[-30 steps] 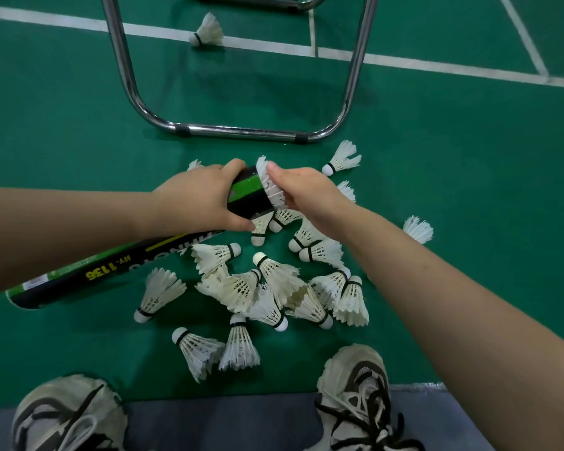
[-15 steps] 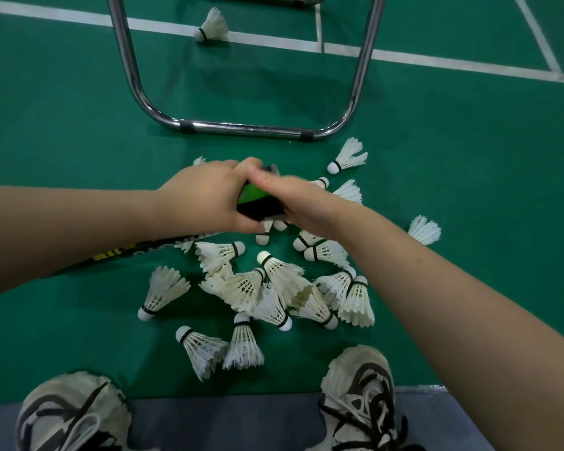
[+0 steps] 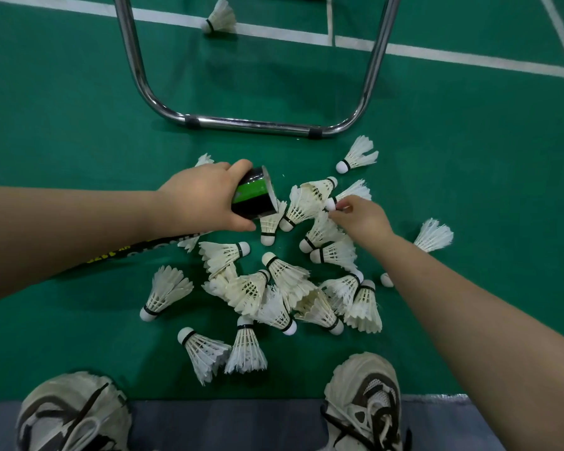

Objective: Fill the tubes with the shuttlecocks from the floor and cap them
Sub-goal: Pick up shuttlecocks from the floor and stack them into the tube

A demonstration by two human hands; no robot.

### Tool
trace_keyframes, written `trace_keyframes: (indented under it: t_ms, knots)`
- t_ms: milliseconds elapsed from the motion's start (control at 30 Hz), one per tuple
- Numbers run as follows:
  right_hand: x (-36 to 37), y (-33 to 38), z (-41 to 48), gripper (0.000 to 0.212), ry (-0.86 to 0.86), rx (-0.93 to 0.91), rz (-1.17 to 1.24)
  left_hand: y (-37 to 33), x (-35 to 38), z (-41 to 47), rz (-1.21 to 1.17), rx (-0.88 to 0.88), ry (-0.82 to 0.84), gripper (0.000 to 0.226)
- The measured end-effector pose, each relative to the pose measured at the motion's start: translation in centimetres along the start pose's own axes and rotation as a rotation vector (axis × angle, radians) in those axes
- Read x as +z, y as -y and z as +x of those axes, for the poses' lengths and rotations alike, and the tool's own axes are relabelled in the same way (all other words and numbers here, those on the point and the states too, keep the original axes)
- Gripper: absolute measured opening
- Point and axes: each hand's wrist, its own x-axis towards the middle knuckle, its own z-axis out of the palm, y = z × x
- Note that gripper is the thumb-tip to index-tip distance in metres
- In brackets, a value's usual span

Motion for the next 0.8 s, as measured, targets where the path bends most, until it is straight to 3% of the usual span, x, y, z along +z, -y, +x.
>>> trace_keyframes:
  t_ms: [100, 300, 433, 533, 633, 800]
  knots:
    - [1.3, 0.2, -0.1, 0.040, 0.074, -0.020, -0.065, -0.3, 0.3, 0.4, 0.009, -0.001, 0.015, 0.083]
    - [0.3, 1.4, 0.3, 0.010, 0.068, -0.041, -0.013, -0.6, 0.7, 0.9, 0.010, 0.002, 0.032, 0.084]
    - [-2.6, 3.6, -0.1, 0.025, -0.118, -0.075, 0.282, -0.3, 0.8, 0.9, 0.002, -0.008, 0.038, 0.085]
    - [-3.9, 5.7, -1.5, 0.018, -0.204, -0.247, 0.548, -0.3, 0.7, 0.9, -0.006, -0.017, 0.042, 0.085]
    - [-3.6, 7.6, -2.7, 0.010, -0.128, -0.366, 0.651, -0.2, 0.5, 0.9, -0.041, -0.026, 0.032, 0.084]
    - [-1.3, 9.2, -3.8, 0.022, 0.079, -0.423, 0.430, -0.5, 0.2, 0.9, -0.054, -0.024, 0.011, 0.081]
